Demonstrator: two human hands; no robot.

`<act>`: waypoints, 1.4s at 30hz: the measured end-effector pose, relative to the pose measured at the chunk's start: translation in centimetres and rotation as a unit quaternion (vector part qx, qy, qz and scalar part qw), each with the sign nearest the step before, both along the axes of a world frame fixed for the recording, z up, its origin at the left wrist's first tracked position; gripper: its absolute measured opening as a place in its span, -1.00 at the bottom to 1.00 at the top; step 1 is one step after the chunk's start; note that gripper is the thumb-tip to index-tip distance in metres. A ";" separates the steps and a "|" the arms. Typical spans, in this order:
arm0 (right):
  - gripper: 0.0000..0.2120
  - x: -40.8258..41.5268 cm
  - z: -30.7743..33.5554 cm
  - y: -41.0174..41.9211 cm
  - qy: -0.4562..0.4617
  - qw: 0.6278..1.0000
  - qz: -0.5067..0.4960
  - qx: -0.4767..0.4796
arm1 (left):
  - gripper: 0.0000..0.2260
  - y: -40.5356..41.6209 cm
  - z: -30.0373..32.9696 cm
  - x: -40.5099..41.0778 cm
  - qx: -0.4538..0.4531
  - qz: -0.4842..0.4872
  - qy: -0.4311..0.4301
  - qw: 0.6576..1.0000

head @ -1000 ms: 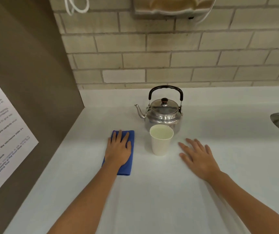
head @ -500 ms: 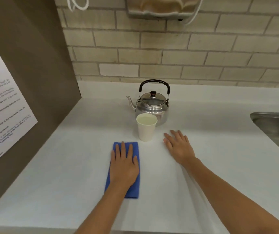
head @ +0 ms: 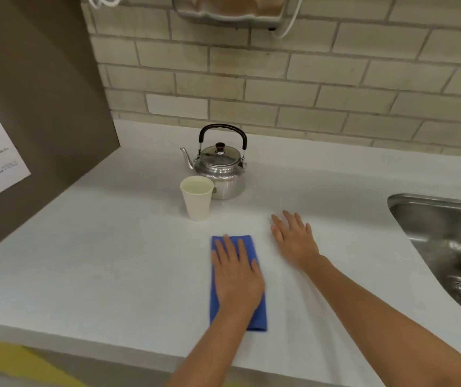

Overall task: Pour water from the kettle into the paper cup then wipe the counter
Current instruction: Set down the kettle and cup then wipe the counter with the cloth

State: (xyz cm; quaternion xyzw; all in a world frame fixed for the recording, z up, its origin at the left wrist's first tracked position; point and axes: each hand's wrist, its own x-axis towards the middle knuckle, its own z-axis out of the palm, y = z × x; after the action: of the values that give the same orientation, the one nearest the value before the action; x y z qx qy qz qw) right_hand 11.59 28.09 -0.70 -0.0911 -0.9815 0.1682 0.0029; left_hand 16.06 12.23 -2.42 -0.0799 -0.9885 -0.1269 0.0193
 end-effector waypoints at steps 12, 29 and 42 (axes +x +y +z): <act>-0.56 0.8 -0.9 2.5 0.016 0.999 0.029 0.017 | -0.48 -5.0 -0.8 -2.2 -0.011 0.154 0.024 0.988; -0.55 1.0 -1.9 8.7 0.019 0.998 -0.050 0.046 | -0.54 12.3 0.6 -13.0 0.006 -0.069 0.000 0.998; -0.55 1.3 -2.4 8.9 0.051 0.997 -0.048 0.040 | -0.54 18.1 0.9 -14.3 -0.018 -0.091 -0.031 0.995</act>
State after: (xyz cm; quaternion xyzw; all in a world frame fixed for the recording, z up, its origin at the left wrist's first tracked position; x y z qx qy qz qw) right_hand 12.85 36.99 -3.06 -0.1288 -0.9806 0.1328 0.0643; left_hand 1.79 30.33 -1.49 -0.1660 -0.9794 -0.1124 -0.0249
